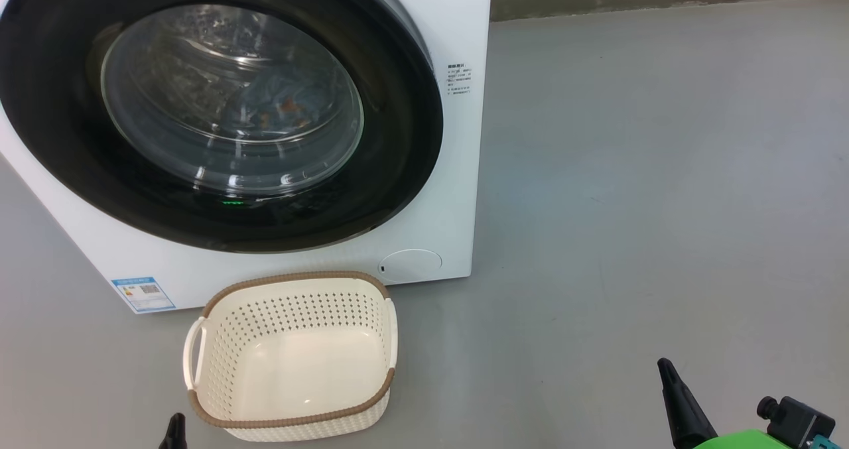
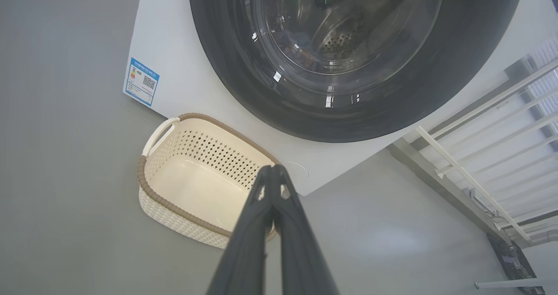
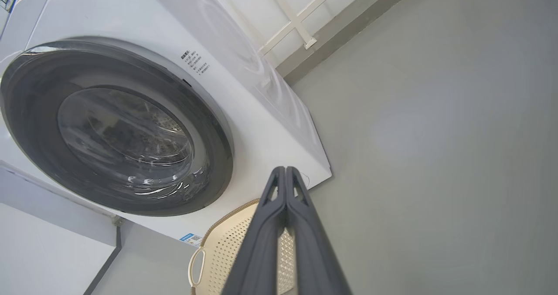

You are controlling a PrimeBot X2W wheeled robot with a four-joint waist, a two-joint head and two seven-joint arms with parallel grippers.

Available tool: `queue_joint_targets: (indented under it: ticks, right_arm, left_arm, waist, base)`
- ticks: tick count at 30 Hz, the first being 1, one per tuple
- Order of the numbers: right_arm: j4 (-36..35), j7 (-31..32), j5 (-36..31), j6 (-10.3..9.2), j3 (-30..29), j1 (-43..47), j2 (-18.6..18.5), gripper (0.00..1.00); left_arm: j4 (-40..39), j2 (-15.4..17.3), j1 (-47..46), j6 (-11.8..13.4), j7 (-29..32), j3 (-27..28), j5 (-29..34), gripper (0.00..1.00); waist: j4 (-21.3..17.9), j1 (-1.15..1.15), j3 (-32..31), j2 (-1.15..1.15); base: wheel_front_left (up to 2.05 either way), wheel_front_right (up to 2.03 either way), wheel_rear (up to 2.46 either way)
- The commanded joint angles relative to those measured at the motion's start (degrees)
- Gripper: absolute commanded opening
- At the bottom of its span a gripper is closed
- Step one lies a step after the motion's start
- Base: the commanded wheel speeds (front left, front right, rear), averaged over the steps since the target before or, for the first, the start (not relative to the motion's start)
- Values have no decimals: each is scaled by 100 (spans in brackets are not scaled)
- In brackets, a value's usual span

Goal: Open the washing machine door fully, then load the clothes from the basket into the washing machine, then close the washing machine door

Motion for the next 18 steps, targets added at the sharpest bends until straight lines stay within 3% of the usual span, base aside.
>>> queue_joint_targets:
  ticks: [1,18]
  right_arm:
    - [-155,43,152,-13,24,-291,-54,0]
    - [-168,319,1235,-18,-68,-403,-67,0]
  left_arm:
    - [-101,53,-295,-6,46,126,-148,0]
    - [-56,10,-508,-9,332,212,-1125,0]
  waist:
    - [0,-1,1,0]
    - [6,-1,20,0]
  base:
    - [0,0,0]
    - [0,0,0]
